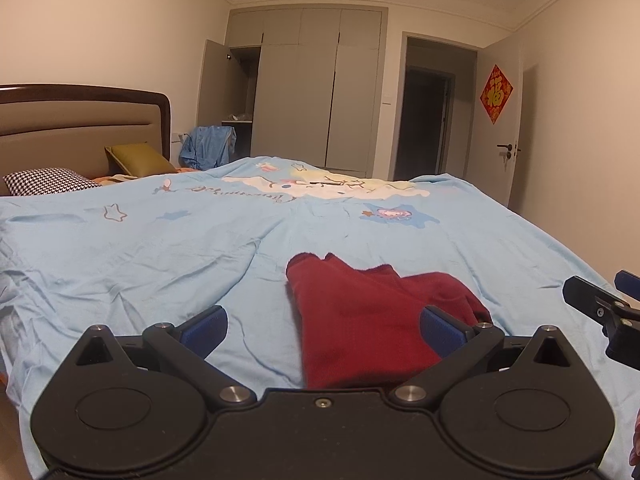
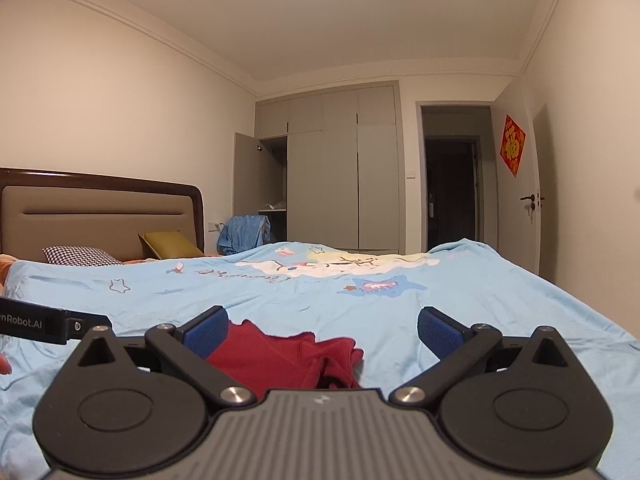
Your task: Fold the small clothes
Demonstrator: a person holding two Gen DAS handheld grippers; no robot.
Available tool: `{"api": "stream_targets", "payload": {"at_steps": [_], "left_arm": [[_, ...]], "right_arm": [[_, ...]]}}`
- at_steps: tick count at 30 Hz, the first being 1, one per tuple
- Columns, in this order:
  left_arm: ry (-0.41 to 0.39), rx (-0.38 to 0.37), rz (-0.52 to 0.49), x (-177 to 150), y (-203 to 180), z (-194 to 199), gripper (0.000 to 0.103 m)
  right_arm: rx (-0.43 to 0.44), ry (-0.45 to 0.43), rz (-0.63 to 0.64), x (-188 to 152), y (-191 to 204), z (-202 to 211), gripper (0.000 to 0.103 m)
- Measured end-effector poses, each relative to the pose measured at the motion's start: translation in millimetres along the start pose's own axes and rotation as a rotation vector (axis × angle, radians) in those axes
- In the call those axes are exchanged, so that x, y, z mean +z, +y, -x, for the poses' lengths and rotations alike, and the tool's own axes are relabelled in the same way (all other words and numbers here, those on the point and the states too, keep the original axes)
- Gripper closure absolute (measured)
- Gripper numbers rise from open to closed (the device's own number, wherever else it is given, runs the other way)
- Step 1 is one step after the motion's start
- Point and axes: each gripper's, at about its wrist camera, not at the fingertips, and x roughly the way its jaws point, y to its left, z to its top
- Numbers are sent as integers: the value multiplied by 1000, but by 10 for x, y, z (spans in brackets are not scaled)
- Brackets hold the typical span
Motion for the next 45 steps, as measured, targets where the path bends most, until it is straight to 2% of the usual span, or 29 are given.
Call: {"api": "stream_targets", "payload": {"at_steps": [8,16,45], "left_arm": [[22,-4,-30,-351,8,215,1],[48,-11,-48,-601,40,255,1],[52,-11,-51,-586,36,255,1]], "right_arm": [[-24,59,0,-274,14,328,0],[-52,110,-16,-509,51,477,0],[-51,125,-23,-521,57,435,0]]}}
